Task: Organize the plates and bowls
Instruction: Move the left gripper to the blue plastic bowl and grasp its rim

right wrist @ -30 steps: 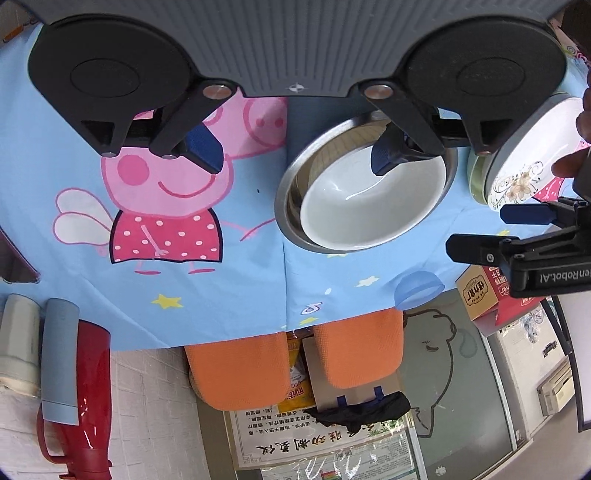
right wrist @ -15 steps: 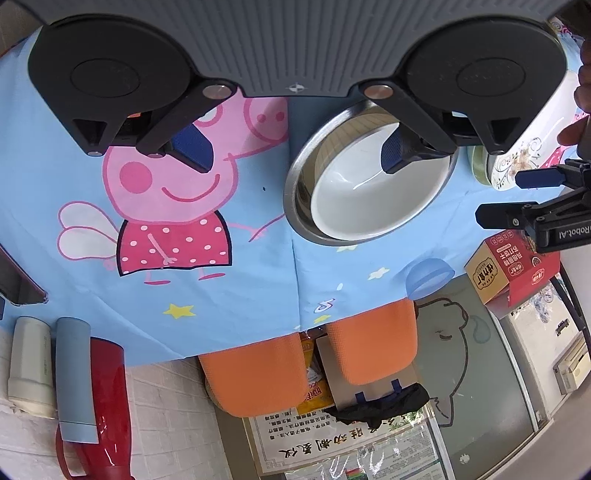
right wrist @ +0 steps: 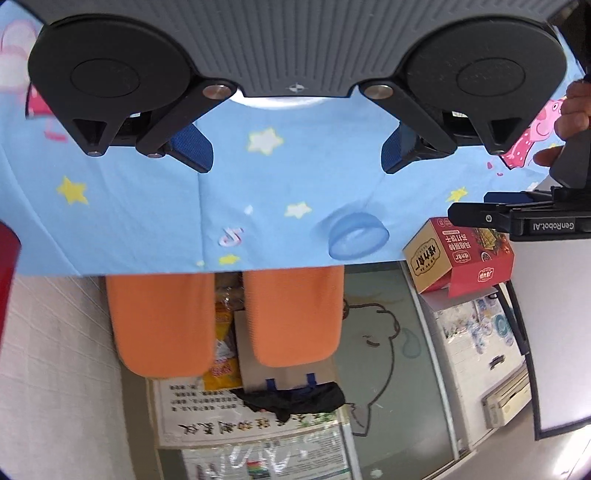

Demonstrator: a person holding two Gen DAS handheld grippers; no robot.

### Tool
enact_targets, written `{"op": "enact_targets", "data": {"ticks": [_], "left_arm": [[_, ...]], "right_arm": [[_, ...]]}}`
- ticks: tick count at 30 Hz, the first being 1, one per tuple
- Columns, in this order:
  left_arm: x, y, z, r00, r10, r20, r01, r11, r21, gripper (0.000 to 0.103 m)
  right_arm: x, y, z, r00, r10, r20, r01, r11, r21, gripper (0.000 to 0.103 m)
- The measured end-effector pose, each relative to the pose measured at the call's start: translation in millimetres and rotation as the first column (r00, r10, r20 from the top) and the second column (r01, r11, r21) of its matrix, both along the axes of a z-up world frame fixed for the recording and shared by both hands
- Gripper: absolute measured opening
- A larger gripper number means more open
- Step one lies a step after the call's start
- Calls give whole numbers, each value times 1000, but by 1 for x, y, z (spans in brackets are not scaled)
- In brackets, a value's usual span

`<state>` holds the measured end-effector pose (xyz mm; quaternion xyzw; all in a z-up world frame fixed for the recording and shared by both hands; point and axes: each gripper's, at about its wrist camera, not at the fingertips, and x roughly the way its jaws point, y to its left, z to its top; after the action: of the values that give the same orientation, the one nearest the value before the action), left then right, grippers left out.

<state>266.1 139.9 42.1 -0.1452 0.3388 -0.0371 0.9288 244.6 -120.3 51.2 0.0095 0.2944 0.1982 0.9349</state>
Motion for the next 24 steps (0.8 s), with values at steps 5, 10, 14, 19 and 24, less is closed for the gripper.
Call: {"op": "enact_targets", "data": {"ticks": [5,10,14,19,24], "left_arm": [[74,39,-23,987,143,-76,-147,988,-48,102],[141,44,-59,964,187,-190,-194,981,-19,102],[172,45,-71,958,193,-214,-195,981,14,102],[187,40,-85,953,186,-240,-173,982,75,100],[191,37,-90,951,188,-244,-166,980,108,100]], "right_arm": [[103,50,-10,993,73,-94,-79,995,-56,103],[181,92,-43,974,101,-200,-120,989,-82,103],[205,117,-64,970,125,-210,-160,974,-161,103],[216,130,-80,961,158,-228,-205,957,-203,103],[217,134,-87,955,183,-232,-233,949,-212,103]]}}
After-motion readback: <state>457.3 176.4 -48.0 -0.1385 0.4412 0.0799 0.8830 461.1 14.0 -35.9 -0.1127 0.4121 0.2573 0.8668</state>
